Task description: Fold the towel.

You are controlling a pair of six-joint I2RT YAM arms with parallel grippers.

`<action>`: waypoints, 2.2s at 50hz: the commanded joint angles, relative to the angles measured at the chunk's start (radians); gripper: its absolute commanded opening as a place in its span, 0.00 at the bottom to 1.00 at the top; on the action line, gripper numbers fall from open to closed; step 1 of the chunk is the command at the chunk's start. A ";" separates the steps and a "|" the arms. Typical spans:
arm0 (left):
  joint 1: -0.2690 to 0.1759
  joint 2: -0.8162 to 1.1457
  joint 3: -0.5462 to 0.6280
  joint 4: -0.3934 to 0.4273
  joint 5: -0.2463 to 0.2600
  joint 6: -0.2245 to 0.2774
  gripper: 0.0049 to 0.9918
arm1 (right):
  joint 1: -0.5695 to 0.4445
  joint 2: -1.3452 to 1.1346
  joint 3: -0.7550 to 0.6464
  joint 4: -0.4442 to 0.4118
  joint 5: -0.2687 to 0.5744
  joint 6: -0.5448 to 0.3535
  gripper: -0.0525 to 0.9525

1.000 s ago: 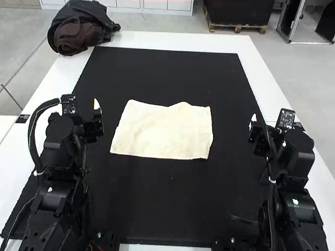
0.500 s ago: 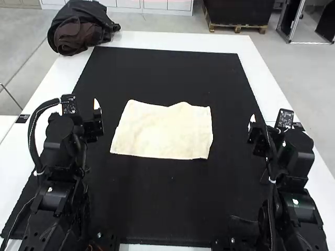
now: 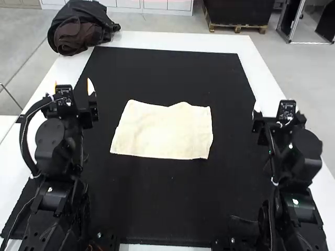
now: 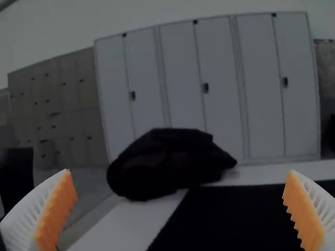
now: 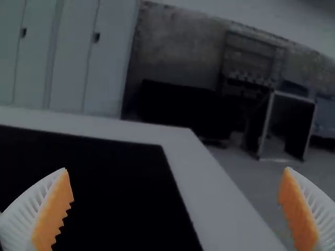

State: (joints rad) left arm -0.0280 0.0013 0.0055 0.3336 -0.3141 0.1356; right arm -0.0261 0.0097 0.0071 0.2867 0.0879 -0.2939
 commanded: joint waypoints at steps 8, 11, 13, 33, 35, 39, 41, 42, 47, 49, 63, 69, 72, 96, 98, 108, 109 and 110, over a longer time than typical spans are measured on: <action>-0.003 0.039 0.160 -0.005 0.035 0.094 0.93 | 0.002 0.053 0.198 -0.004 -0.068 -0.005 0.94; -0.004 0.103 0.228 -0.007 0.033 0.094 0.93 | 0.002 0.127 0.266 -0.015 -0.079 0.045 0.94; -0.004 0.152 0.271 -0.011 0.032 0.091 0.93 | 0.002 0.182 0.303 -0.020 -0.080 0.071 0.94; 0.099 0.649 0.501 -0.096 0.041 -0.025 0.95 | 0.011 0.834 0.611 -0.119 -0.145 0.237 0.94; 0.106 0.707 0.507 -0.100 0.046 -0.027 0.95 | 0.014 0.894 0.623 -0.121 -0.145 0.239 0.94; 0.111 0.786 0.516 -0.079 0.049 -0.025 0.95 | 0.020 0.987 0.636 -0.118 -0.157 0.239 0.94; 0.106 0.818 0.522 -0.067 0.069 -0.024 0.95 | 0.025 1.038 0.637 -0.104 -0.152 0.249 0.94; 0.105 0.832 0.524 -0.065 0.084 -0.024 0.95 | 0.025 1.056 0.639 -0.103 -0.149 0.253 0.94; 0.097 0.916 0.537 -0.068 0.092 -0.022 0.95 | 0.025 1.159 0.640 -0.066 -0.157 0.256 0.94; 0.096 0.957 0.542 -0.070 0.089 -0.022 0.95 | 0.025 1.190 0.645 -0.060 -0.162 0.256 0.94; 0.097 1.209 0.605 -0.157 0.198 -0.021 0.97 | 0.025 1.280 0.648 0.031 -0.111 0.246 0.95; 0.092 1.281 0.628 -0.165 0.257 -0.021 0.97 | 0.045 1.317 0.653 -0.001 -0.235 0.246 0.94; 0.092 1.327 0.646 -0.176 0.303 -0.022 0.97 | 0.063 1.346 0.659 -0.031 -0.264 0.248 0.94; 0.092 1.614 0.781 -0.151 0.480 -0.070 0.97 | 0.150 1.546 0.723 -0.043 -0.284 0.337 0.95; 0.091 1.640 0.794 -0.145 0.489 -0.071 0.97 | 0.155 1.561 0.731 -0.035 -0.284 0.338 0.95; 0.091 1.769 0.867 -0.140 0.498 -0.073 0.97 | 0.163 1.649 0.777 -0.021 -0.292 0.341 0.95; 0.091 1.780 0.873 -0.140 0.498 -0.073 0.97 | 0.164 1.656 0.781 -0.021 -0.293 0.341 0.95; 0.091 1.789 0.881 -0.140 0.498 -0.071 0.97 | 0.164 1.665 0.786 -0.017 -0.293 0.341 0.95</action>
State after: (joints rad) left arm 0.0719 1.7531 0.8371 0.1867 0.1589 0.0731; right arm 0.1223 1.6386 0.7494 0.2558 -0.1871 0.0345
